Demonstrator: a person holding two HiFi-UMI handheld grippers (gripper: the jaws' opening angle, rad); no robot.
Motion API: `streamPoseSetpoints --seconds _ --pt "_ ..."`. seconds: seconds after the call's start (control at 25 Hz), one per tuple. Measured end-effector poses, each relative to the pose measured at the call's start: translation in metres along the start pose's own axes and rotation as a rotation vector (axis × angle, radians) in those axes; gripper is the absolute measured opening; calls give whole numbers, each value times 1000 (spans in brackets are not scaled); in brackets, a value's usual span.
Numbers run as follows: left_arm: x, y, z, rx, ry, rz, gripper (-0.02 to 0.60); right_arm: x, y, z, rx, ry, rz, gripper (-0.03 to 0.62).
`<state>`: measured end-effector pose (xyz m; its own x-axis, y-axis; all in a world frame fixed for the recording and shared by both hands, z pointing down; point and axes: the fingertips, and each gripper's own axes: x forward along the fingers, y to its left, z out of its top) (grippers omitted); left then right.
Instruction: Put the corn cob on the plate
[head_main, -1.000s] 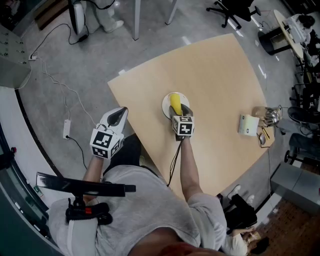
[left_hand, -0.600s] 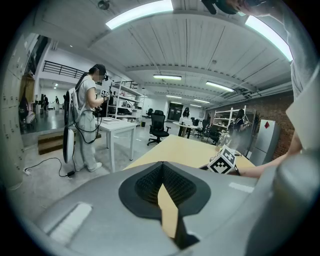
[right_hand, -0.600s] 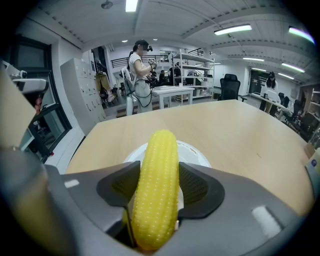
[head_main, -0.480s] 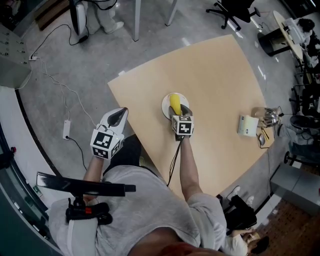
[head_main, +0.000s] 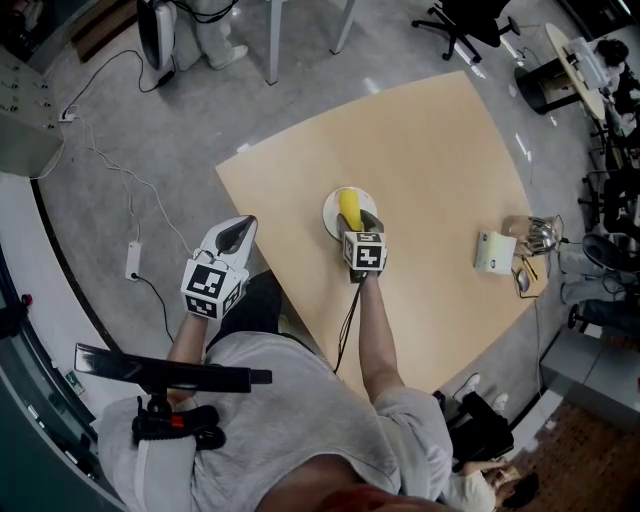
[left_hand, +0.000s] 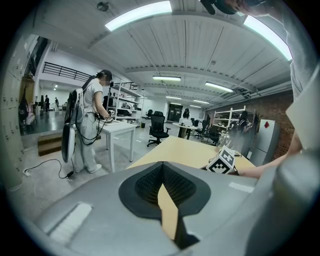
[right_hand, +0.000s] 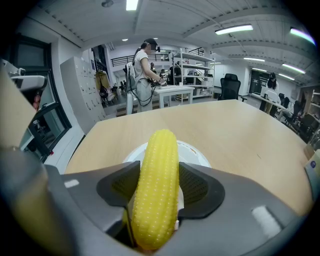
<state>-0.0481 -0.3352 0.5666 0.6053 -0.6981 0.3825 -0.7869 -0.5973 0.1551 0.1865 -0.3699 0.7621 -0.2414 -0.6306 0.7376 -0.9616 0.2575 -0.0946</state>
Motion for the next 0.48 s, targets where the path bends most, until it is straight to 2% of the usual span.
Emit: streamPoseSetpoints --seconds 0.48 --pt "-6 0 2 4 -7 -2 20 -2 2 4 -3 0 -27 253"
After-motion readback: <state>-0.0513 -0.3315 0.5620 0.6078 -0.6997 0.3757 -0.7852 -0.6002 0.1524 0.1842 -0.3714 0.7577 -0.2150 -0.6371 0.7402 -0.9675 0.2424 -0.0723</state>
